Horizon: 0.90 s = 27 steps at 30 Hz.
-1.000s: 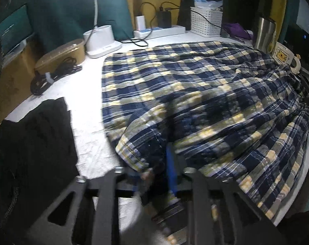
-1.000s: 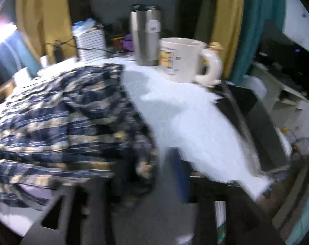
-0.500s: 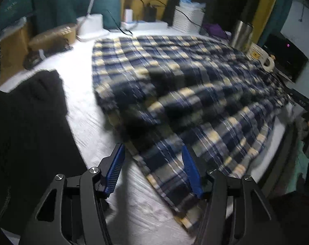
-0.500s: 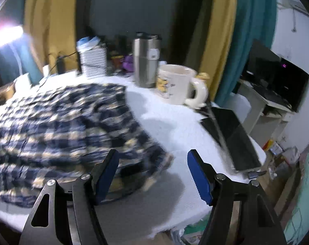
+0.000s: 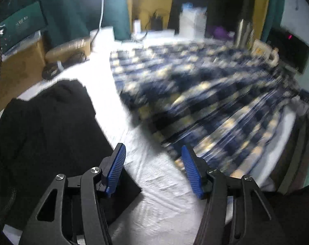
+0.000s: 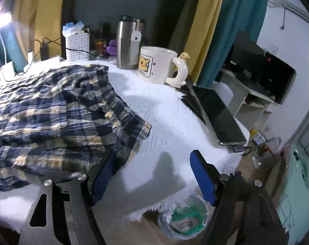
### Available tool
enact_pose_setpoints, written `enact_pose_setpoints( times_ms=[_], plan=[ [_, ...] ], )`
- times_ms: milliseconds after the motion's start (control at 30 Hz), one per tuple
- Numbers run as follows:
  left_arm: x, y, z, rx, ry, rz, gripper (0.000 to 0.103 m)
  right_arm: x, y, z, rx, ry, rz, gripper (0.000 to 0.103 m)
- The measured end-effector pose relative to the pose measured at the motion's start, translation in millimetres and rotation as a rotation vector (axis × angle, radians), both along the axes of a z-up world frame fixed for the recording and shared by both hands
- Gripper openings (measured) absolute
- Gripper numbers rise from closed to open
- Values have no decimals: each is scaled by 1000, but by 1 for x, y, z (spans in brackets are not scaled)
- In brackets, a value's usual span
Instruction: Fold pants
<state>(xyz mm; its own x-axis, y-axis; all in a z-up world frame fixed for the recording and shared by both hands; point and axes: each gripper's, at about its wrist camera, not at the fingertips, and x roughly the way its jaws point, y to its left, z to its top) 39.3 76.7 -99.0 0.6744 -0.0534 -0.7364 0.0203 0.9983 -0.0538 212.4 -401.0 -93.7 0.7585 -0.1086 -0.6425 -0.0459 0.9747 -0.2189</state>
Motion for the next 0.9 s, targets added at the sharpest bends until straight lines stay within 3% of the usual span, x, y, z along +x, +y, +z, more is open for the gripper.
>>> enact_pose_setpoints(
  times_ms=[100,233,367,433,600,700,767,833,900],
  plan=[
    [-9,-16,14,-30,-63,-66,58,-14,7,4,6,-7,26,76],
    [-11,-45,12,-39,-62,-168,76,-33,21,9,34,-11,82,76],
    [-11,-70,1,-53,-27,-231,76,-53,48,5,74,16,184,79],
    [-12,-79,-2,-52,-15,-250,76,-61,66,-1,81,35,242,92],
    [-9,-88,-16,-24,31,-284,76,-76,108,-18,76,85,358,93],
    [-12,-91,-18,31,6,-296,76,-82,128,-26,57,101,407,93],
    [-12,-89,-19,26,-10,-295,66,-84,139,-28,57,106,435,93],
    [-10,-87,-17,27,-26,-291,33,-86,149,-28,46,106,463,93],
    [-8,-85,-16,33,-27,-282,14,-88,156,-27,39,103,485,93]
  ],
)
